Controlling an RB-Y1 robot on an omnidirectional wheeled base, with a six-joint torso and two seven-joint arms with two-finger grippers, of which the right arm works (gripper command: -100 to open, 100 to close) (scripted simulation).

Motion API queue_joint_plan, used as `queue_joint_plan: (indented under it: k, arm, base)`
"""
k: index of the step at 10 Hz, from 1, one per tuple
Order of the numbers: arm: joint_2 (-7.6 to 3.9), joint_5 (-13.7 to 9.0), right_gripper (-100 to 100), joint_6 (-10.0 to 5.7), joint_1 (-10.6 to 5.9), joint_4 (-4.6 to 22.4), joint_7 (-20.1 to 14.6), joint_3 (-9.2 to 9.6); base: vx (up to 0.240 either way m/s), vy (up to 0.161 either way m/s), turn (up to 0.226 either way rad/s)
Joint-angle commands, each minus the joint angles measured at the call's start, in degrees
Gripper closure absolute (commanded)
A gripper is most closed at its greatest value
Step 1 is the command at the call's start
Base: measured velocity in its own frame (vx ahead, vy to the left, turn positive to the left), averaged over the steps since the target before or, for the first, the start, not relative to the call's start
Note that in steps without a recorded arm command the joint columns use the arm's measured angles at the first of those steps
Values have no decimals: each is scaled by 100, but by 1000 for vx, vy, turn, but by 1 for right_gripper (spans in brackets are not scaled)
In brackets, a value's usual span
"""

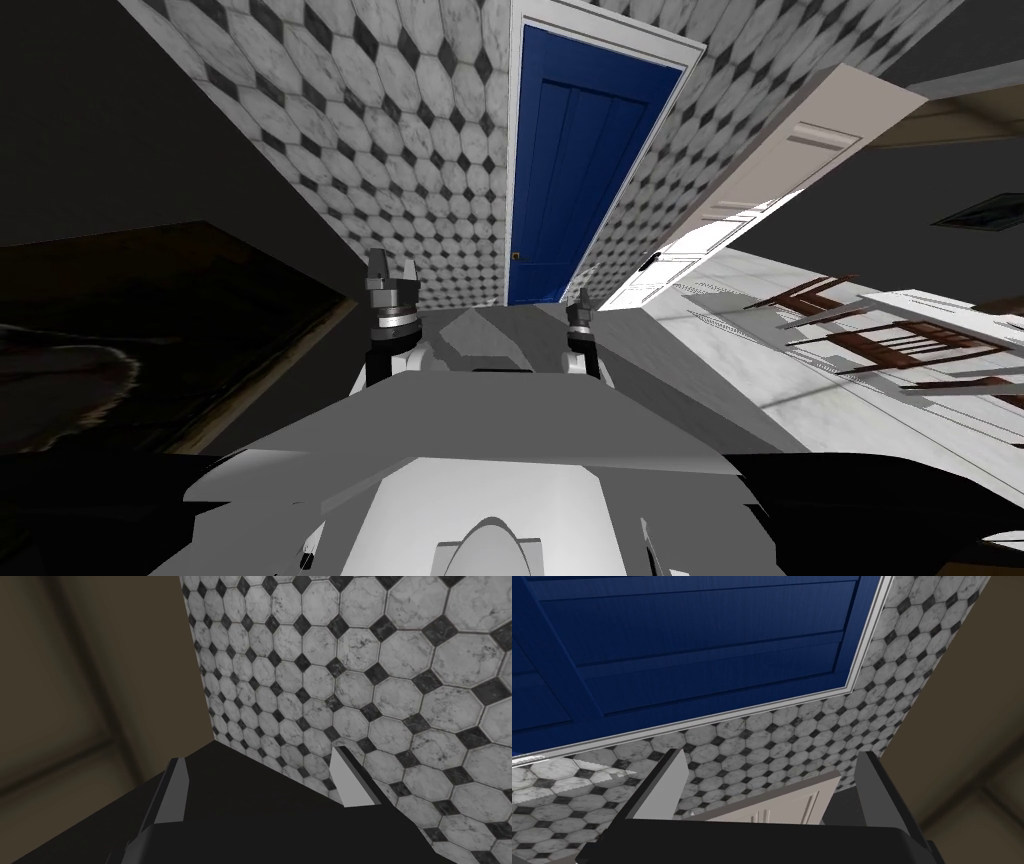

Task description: Pull the door open

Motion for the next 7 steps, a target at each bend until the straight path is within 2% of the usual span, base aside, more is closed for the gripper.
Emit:
queue_joint_plan:
  k: [1,2,7]
  arm:
    - [-9,-12,-100,-79,-131,286,19,-29]
    - [-9,-12,-100,-79,-131,307,19,-29]
    - [-93,-78,-100,-295,-469,1150,20,-147]
  base:
    - [102,3,111]
    - [68,11,42]
    - [88,11,103]
